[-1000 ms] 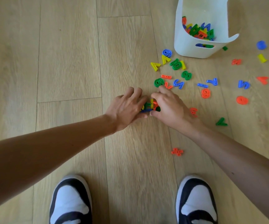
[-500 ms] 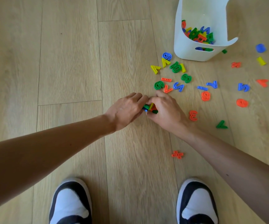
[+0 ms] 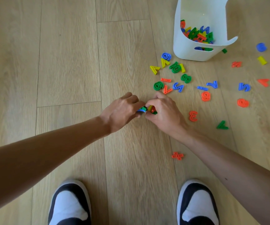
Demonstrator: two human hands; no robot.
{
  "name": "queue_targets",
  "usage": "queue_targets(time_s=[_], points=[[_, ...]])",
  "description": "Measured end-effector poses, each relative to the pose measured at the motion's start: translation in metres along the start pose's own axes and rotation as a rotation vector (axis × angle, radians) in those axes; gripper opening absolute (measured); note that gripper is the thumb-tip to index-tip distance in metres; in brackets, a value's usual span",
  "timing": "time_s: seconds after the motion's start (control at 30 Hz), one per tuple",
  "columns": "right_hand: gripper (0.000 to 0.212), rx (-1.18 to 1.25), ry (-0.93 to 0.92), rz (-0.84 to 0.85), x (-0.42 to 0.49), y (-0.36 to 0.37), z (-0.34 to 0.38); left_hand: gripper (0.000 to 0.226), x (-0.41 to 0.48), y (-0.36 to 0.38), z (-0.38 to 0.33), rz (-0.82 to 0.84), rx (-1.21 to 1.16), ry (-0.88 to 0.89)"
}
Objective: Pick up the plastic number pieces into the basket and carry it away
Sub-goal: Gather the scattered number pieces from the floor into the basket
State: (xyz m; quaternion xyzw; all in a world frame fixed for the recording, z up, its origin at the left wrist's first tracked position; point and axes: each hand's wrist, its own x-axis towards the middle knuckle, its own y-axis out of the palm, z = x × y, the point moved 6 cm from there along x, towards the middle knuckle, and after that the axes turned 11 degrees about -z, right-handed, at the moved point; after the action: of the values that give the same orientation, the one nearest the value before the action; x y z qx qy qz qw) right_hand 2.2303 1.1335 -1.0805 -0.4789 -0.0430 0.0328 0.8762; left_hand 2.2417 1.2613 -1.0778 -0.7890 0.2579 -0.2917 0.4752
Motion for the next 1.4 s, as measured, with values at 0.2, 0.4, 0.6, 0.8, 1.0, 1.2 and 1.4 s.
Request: queue_targets(time_s=[0.2,0.4,0.6,0.8,1.0,1.2,1.4], points=[[0.009,0.010,0.035,-0.003,0.002,-0.002,-0.006,0.021,-0.004,-0.001,0.007,-0.023,0.040,0.031],[0.003,-0.001,0.068,-0.032,0.007,-0.008,-0.014,0.013,-0.005,-0.021,0.015,-0.103,-0.151,-0.135],[0.003,0.048,-0.001,0.015,0.005,-0.017,0.000,0.015,-0.012,-0.051,0.038,-0.198,-0.248,-0.481],[0.007,-0.084,-0.138,0.134,-0.020,-0.002,0.026,0.010,-0.018,-0.051,0.045,-0.249,-0.518,-0.786],[0.012,-0.315,-0.152,0.033,-0.030,0.010,0.032,0.008,-0.003,-0.054,0.048,-0.301,-0.643,-0.872],[0.020,-0.361,-0.154,-0.041,-0.023,0.011,0.036,0.008,-0.005,-0.052,0.043,-0.286,-0.650,-0.884],[0.016,-0.234,-0.159,-0.064,-0.019,0.008,0.028,0.008,0.004,-0.057,0.037,-0.300,-0.753,-0.908]])
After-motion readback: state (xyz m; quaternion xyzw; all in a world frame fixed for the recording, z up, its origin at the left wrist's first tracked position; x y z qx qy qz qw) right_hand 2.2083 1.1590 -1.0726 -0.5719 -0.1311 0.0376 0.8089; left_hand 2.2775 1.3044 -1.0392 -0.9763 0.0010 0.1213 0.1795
